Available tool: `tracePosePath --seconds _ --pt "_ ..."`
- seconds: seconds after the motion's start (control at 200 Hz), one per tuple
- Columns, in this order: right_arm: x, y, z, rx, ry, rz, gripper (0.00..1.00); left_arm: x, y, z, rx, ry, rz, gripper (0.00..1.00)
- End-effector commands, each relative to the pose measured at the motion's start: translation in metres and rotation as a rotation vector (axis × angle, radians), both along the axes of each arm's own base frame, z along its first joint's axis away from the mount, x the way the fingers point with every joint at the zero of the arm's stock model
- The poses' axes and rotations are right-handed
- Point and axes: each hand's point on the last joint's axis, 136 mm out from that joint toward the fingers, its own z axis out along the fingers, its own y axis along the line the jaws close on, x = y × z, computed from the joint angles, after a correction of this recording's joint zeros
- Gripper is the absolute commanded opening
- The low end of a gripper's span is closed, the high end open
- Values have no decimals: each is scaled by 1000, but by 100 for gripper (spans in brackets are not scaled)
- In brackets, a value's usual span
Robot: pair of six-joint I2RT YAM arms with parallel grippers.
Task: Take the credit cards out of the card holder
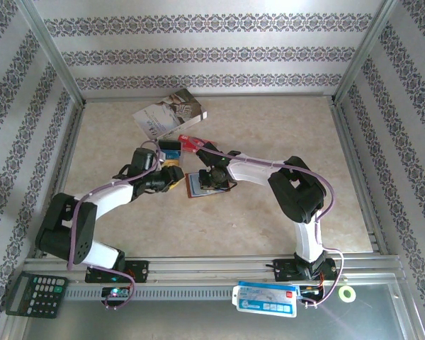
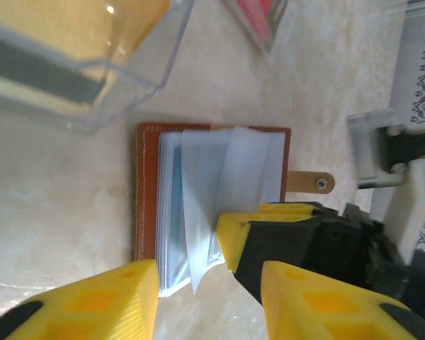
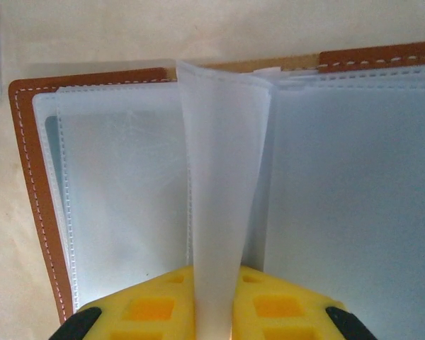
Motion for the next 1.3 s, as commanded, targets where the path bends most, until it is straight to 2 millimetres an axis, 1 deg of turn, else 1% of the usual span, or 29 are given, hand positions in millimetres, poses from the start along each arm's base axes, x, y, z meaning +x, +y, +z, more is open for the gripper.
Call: tracePosePath --seconds 0.0,0.155,0.255,0.415,0.59,0.729,0.909,1.084,1.299 --pt "-15 -10 -24 -35 70 -8 17 -1 -14 -6 -27 16 8 35" --pt "-16 -10 -26 -36 74 -3 17 -8 -25 -21 -29 54 -9 28" --pt "-16 -8 -25 -29 73 2 17 -8 -34 -25 -47 61 -20 25" --pt "-16 -8 -26 -28 77 4 17 -8 -40 -31 -35 72 -35 24" --pt "-16 -9 -27 -28 83 2 17 -7 -47 -32 -39 77 -58 22" --pt "-16 -8 -27 -22 81 2 17 -9 -47 -41 -7 96 -57 22" --pt "-16 -8 -28 -23 84 4 17 -7 -50 -39 -12 84 -61 20" --pt "-16 -8 -28 -17 84 3 17 -6 -54 -37 -17 80 -75 16" --pt "-12 -7 -19 18 66 -5 17 -4 -57 -38 -20 80 -87 14"
